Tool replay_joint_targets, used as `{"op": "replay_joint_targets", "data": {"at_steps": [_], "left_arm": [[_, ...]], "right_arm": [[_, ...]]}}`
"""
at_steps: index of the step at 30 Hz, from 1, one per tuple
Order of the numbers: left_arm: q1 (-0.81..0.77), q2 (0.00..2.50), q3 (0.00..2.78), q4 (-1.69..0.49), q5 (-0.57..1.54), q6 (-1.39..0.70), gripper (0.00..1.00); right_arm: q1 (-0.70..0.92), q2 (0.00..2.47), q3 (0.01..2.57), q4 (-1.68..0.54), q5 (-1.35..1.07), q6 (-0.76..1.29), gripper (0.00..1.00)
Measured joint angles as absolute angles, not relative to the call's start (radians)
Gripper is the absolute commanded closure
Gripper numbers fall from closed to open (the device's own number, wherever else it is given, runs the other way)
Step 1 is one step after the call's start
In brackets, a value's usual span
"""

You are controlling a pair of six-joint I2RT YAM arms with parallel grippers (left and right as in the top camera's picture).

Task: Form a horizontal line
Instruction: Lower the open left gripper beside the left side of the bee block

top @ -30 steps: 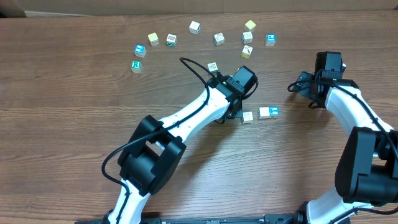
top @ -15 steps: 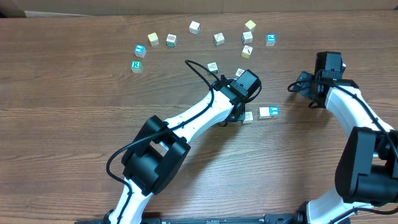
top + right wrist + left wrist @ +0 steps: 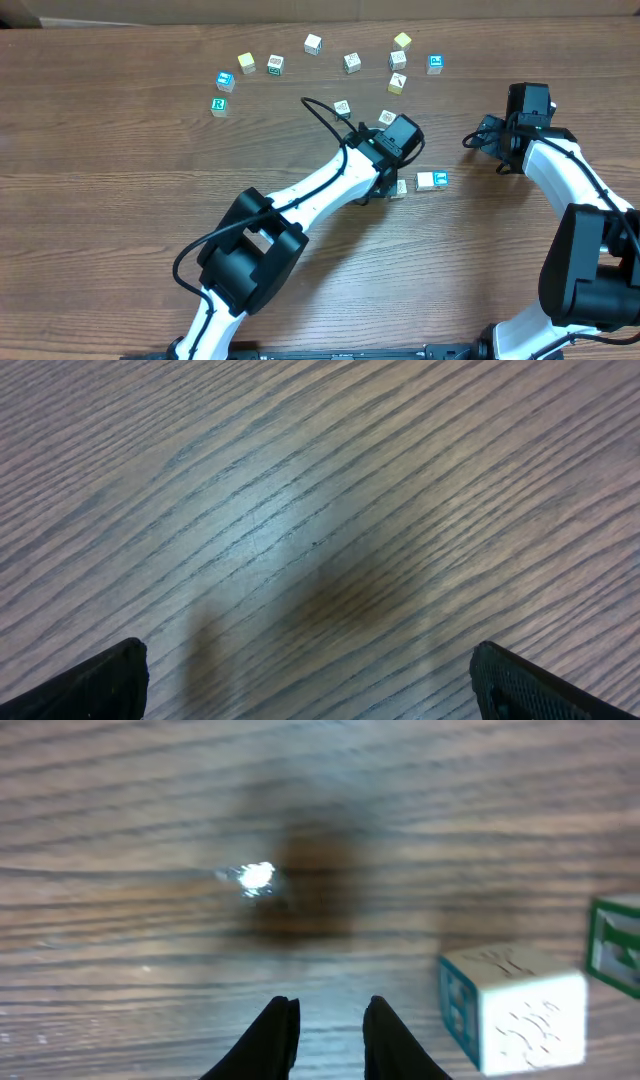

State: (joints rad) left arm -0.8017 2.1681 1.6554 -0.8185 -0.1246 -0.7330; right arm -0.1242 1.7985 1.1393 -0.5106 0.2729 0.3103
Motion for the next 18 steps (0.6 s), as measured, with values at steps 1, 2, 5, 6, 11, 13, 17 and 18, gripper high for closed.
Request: {"op": "replay_joint_targets", "data": {"at_steps": [1,2,5,6,11,13,17,18], "left_arm": [[-0.808,2.168,1.655,-0.818,-0.125,-0.733,0.82],[-0.815,2.168,1.655,-0.818,-0.124,-0.733,0.81],[-0.83,2.168,1.655,-0.81,-0.108,-0.733,0.82],[-0.832,2.168,1.655,-0.805,-0.104,-0.733,0.82],[-0.831,2.168,1.655,-0.773,-0.094,-0.733,0.81],[-0.831,2.168,1.655,-0.768,-0.093,-0.733,0.82],[-0.831,2.168,1.655,-0.767,-0.083,-0.734,0.96],[-0.831,2.168,1.655,-0.769,-0.08,-0.733,0.96]], "right_arm": [[-0.124,1.798,1.139,-0.51,0.273,0.31,0.0],[-0.125,1.798,1.139,-0.51,0.273,0.311,0.0],[-0.124,1.798,1.139,-0.51,0.273,0.31,0.0],[-0.125,1.798,1.139,-0.511,0.273,0.31,0.0],[-0.125,1.798,1.139,-0.51,0.273,0.31,0.0],[-0.124,1.798,1.139,-0.51,0.273,0.31,0.0],[-0.125,1.798,1.139,-0.51,0.273,0.31,0.0],[-0.125,1.798,1.139,-0.51,0.273,0.311,0.0]]}}
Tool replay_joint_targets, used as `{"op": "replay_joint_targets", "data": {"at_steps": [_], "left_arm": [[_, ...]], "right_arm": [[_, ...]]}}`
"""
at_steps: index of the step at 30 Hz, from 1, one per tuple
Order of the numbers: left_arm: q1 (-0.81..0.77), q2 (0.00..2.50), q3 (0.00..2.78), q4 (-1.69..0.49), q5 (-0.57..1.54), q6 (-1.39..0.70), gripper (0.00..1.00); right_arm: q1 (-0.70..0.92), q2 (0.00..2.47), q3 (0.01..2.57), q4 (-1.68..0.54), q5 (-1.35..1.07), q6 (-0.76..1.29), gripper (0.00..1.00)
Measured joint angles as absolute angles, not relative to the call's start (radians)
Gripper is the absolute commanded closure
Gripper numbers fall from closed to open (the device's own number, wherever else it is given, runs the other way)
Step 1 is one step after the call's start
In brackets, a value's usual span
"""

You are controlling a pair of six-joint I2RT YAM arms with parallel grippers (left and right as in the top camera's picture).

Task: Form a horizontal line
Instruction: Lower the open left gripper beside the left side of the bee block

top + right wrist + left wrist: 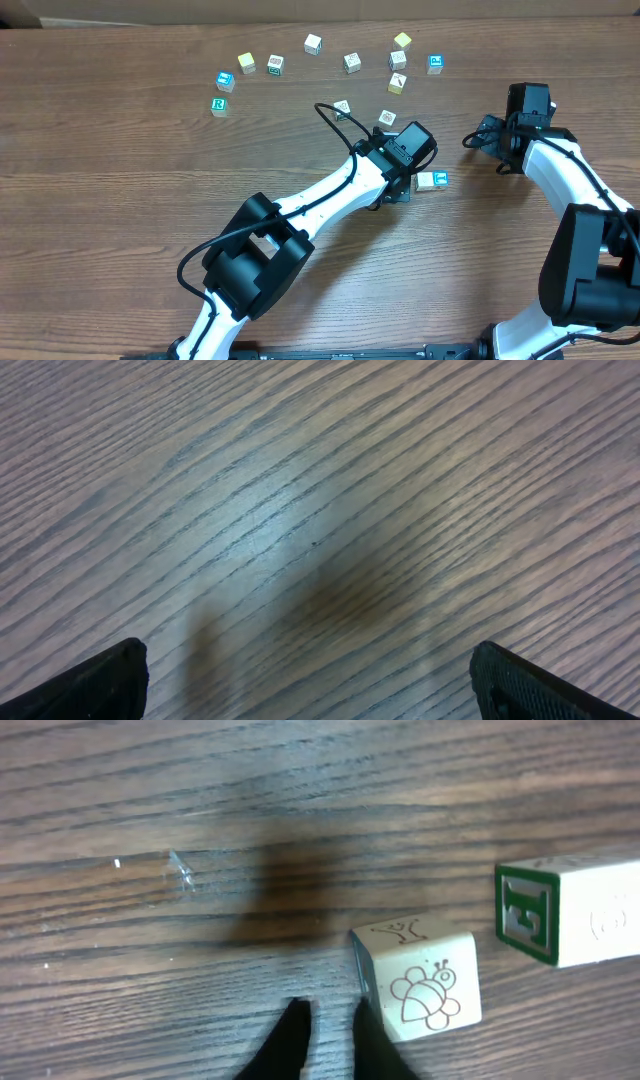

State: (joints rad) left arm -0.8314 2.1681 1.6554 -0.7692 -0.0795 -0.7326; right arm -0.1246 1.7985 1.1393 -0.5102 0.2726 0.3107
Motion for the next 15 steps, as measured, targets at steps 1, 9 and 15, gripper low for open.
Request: {"op": "replay_joint_targets", "data": {"at_steps": [1,9,15], "left_arm": [[-0.831,2.168,1.655,-0.772,-0.078,-0.73,0.96],[-0.831,2.168,1.655,-0.775,-0.071,-0.73,0.93],[-0.831,2.168,1.62,-0.71,-0.071,-0.73,0.92]], "right_arm": [[-0.125,1.798,1.139,-0.51,0.273,0.31,0.0],[-0.124,1.798,1.139,-0.511,0.273,0.311,0.0],[-0.125,1.798,1.139,-0.51,0.273,0.31,0.0]]}}
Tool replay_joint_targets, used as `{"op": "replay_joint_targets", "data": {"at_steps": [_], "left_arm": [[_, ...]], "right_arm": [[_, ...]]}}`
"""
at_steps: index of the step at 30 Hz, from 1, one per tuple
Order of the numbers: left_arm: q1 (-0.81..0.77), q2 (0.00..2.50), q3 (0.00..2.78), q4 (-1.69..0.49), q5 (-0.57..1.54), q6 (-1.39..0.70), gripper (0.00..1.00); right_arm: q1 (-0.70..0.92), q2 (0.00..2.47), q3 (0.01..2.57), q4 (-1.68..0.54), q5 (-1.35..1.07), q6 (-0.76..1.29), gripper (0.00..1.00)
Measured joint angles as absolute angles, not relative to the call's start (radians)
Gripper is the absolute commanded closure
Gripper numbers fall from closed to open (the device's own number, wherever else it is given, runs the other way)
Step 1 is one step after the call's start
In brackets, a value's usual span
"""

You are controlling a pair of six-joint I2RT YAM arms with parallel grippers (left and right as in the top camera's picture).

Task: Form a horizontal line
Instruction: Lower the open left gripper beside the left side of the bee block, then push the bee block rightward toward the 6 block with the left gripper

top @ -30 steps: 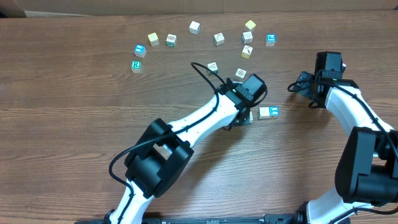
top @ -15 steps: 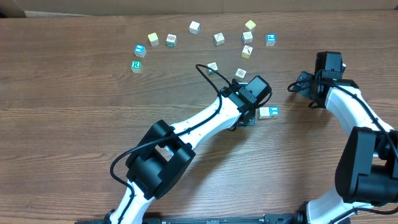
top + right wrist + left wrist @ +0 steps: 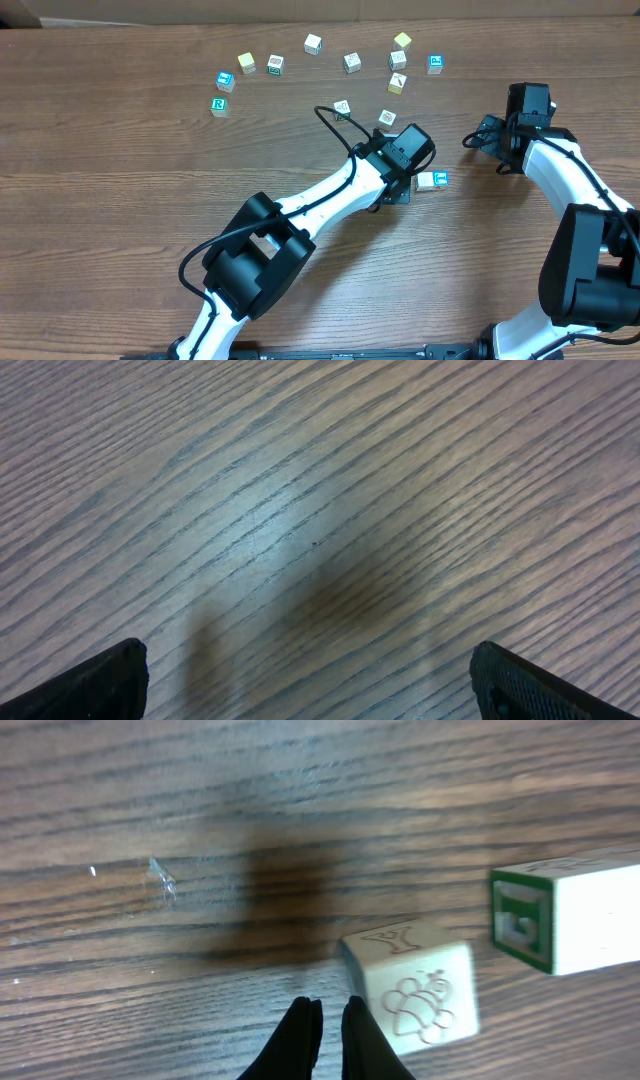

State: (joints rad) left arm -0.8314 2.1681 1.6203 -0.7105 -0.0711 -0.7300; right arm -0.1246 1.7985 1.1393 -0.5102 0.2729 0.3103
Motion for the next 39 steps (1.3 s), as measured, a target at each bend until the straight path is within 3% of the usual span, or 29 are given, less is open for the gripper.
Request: {"op": "replay_joint_targets", "data": {"at_steps": [15,18,39], "left_arm": [[-0.831,2.17,1.607,-0.601,-0.064,-0.73,0.9],[-0.831,2.17,1.607,-0.58,-0.064,-0.73,0.93],[-0.831,2.17,1.606,-0.658,0.102,-0.72,0.96]], "right_arm": [[-0.124,1.798,1.139,-0.51,0.273,0.31,0.0],[-0.124,1.798,1.139,-0.511,0.273,0.31,0.0],[-0.124,1.798,1.139,-0.51,0.273,0.31,0.0]]}}
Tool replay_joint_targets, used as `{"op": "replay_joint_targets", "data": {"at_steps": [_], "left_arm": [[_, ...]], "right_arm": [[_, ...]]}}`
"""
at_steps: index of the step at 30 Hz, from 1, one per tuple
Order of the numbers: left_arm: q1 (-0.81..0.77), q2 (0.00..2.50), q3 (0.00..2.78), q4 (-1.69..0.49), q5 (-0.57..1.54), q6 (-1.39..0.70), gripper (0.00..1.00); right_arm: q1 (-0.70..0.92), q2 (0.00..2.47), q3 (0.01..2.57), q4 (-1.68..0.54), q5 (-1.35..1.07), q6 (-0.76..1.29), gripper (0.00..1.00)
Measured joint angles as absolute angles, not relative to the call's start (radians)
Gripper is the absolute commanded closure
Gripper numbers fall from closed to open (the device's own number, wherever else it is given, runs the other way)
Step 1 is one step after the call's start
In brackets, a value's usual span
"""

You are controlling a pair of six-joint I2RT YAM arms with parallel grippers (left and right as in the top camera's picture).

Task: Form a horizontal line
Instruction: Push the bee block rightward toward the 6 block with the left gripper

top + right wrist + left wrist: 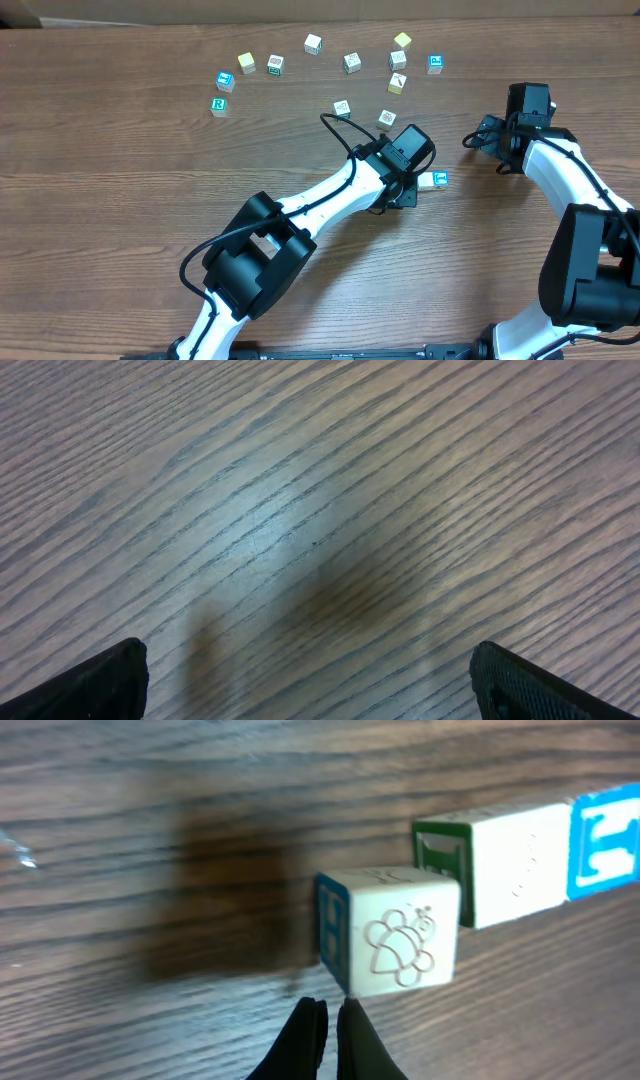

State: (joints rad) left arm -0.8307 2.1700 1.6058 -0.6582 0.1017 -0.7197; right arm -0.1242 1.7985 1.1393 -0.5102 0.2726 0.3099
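Note:
The left wrist view shows a white cube with a bee drawing (397, 944) lying close against a white cube with a green letter face (500, 866). A blue-faced cube (606, 844) comes right after that, so the three run in a row. My left gripper (329, 1008) is shut and empty, its tips at the bee cube's lower left corner. Overhead, the left gripper (404, 190) covers most of this row; only the white and blue cubes (431, 180) show. My right gripper (310, 682) is open over bare wood.
Several loose letter cubes lie in an arc at the table's far side, from the teal one (219, 105) to the blue one (434, 64). Two more (342, 108) (387, 118) sit just behind the left gripper. The right arm (528, 108) rests at the right.
The bee cube stood apart from the green-faced cube; now it lies close against it, turned so a blue side shows. My shut left gripper has moved right with it. The right arm is unchanged.
My left gripper stood left of the bee cube with jaws slightly apart. Then its jaws were narrower, beside the cube, and then shut at its corner. Now the cube sits by the green-faced one, in a row. The right gripper stayed open and still.

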Motion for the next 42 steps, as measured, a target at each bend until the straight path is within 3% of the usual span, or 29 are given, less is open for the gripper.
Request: {"op": "replay_joint_targets", "data": {"at_steps": [42], "left_arm": [[-0.829,2.217,1.602,-0.611,0.225,-0.675,0.95]], "right_arm": [[-0.125,1.798,1.139,-0.51,0.273,0.31,0.0]]}}
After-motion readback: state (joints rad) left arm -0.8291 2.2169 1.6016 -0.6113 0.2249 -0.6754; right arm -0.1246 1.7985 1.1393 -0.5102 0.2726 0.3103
